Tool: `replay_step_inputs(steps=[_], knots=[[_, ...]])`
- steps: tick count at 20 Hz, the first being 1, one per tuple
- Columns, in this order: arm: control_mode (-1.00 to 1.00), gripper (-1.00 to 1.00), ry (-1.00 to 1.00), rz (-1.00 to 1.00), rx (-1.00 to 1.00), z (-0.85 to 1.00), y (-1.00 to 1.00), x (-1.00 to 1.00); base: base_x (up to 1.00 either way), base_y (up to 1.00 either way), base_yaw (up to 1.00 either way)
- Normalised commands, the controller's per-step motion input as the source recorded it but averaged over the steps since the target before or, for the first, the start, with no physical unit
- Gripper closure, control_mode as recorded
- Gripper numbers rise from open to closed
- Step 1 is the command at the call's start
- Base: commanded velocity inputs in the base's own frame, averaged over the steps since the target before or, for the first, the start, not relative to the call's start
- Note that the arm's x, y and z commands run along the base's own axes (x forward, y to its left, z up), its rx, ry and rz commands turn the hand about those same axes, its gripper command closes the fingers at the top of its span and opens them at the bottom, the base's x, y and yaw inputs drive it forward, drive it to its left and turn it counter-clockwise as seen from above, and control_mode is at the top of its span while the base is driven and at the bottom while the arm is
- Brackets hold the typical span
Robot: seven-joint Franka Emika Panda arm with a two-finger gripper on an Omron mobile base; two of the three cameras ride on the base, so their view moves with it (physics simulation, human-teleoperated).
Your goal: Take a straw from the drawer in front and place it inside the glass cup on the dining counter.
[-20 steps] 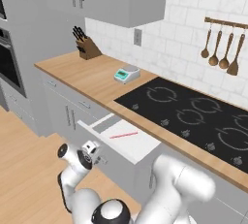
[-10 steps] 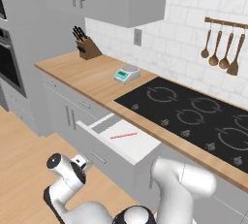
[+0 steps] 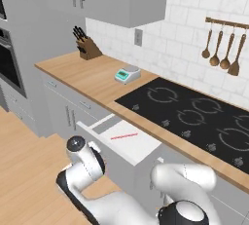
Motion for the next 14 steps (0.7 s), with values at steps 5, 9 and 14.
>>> replay_step_inputs(steps=[5, 9, 14], knots=[[-1.0, -1.0, -0.01, -0.01, 0.26, 1.0, -0.52, 0.0, 0.0, 0.0, 0.0], [-1.0, -1.0, 0.0, -0.04, 0.18, 1.0, -0.5, 0.04, 0.0, 0.0, 0.0], [-1.0, -1.0, 0.0, -0.11, 0.01, 1.0, -0.48, 0.45, 0.0, 0.0, 0.0]])
